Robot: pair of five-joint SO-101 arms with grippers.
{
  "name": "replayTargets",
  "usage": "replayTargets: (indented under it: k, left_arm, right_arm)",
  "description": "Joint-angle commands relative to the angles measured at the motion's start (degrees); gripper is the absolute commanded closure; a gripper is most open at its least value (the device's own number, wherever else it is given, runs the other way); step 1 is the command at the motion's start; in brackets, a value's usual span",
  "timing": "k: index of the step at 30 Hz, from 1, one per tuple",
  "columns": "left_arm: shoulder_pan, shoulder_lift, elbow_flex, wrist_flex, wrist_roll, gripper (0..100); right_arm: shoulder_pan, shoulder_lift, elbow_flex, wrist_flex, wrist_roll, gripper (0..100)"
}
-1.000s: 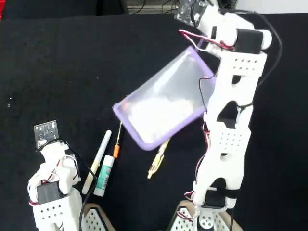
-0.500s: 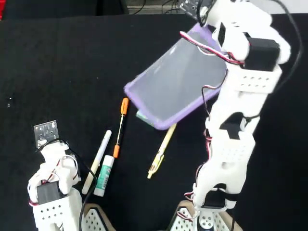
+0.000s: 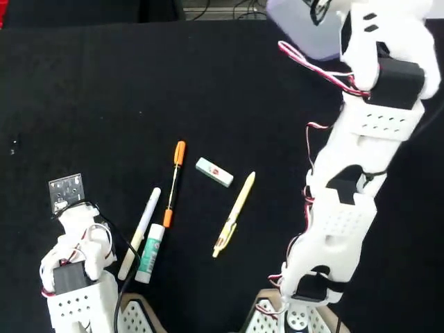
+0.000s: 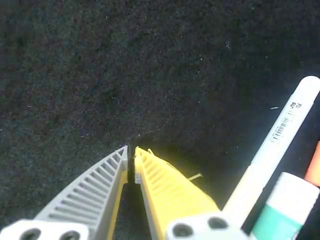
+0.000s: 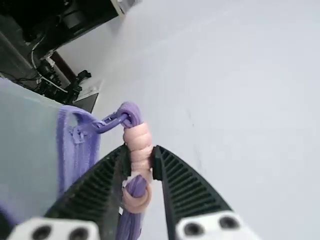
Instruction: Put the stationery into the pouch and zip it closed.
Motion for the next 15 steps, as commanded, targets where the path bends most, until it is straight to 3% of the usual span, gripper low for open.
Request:
replayTargets:
  k: [1, 8, 15]
  left_arm:
    - [0.48, -0.44, 1.36, -1.23, -0.44, 97]
    - [0.57, -0.44, 1.36, -1.23, -0.44, 97]
    - [0.48, -0.44, 1.36, -1.23, -0.44, 97]
  right_arm:
    - [-0.26, -3.47, -1.19, 6.68, 2.81, 98.8]
    - [-7.56, -1.80, -1.80, 25.85, 6.42, 98.8]
    - [-12.31, 3.47, -1.71, 26.64, 0.35, 98.8]
